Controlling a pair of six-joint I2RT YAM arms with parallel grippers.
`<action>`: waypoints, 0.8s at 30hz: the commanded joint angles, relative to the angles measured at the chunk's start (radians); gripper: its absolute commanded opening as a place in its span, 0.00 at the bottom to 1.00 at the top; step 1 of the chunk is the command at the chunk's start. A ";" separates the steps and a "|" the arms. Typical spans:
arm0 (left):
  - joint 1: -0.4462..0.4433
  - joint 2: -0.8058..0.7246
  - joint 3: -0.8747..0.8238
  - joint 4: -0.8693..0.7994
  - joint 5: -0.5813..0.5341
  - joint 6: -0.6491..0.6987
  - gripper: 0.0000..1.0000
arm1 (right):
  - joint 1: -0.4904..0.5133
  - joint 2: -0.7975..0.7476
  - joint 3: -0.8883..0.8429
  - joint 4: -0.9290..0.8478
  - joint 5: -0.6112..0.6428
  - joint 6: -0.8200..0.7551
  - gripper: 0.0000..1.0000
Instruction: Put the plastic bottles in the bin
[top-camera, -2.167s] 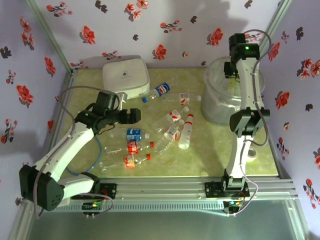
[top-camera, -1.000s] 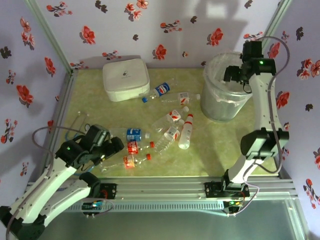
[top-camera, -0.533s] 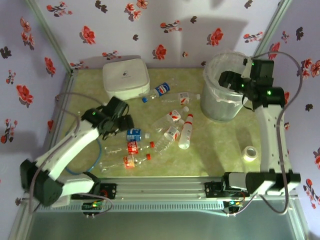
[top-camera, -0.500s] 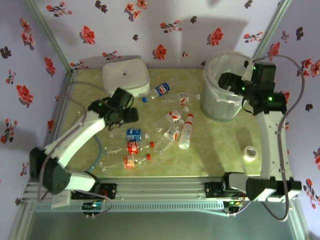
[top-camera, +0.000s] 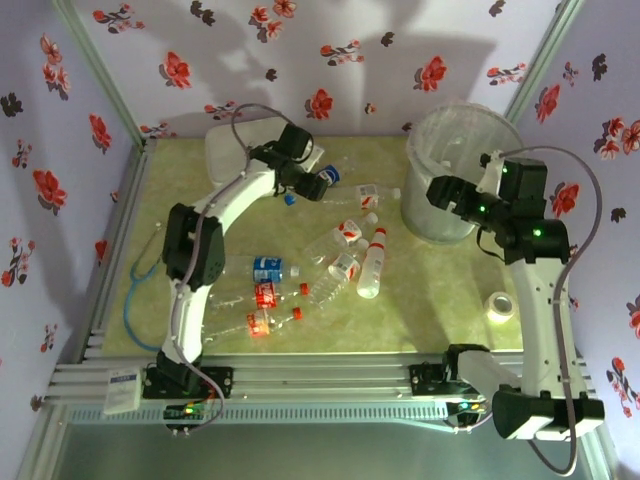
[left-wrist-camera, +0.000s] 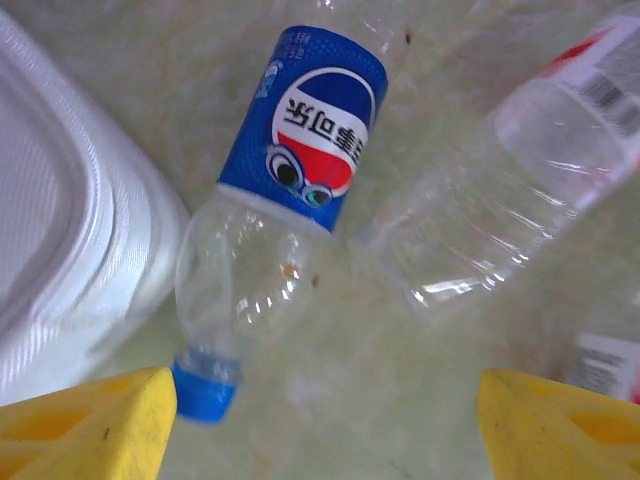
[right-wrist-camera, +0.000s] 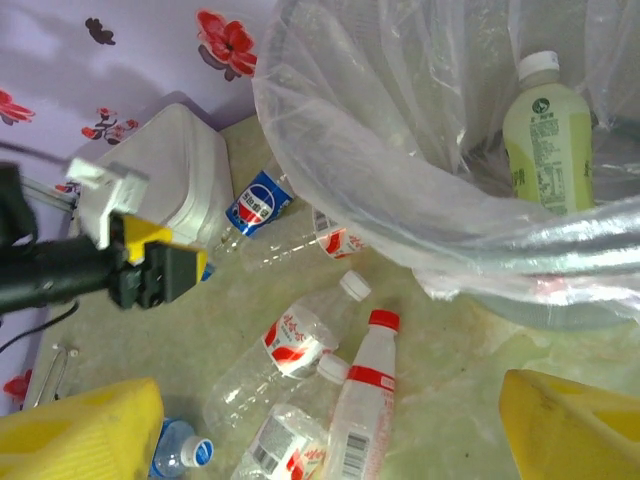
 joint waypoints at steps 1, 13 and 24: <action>0.017 0.090 0.141 -0.083 0.008 0.105 0.81 | 0.005 -0.025 0.040 -0.083 0.006 -0.025 0.88; 0.037 0.228 0.223 -0.113 -0.028 0.115 0.76 | 0.006 -0.019 0.073 -0.172 0.015 -0.086 0.88; 0.033 0.250 0.199 -0.148 -0.009 0.118 0.60 | 0.005 -0.027 0.057 -0.180 0.043 -0.102 0.88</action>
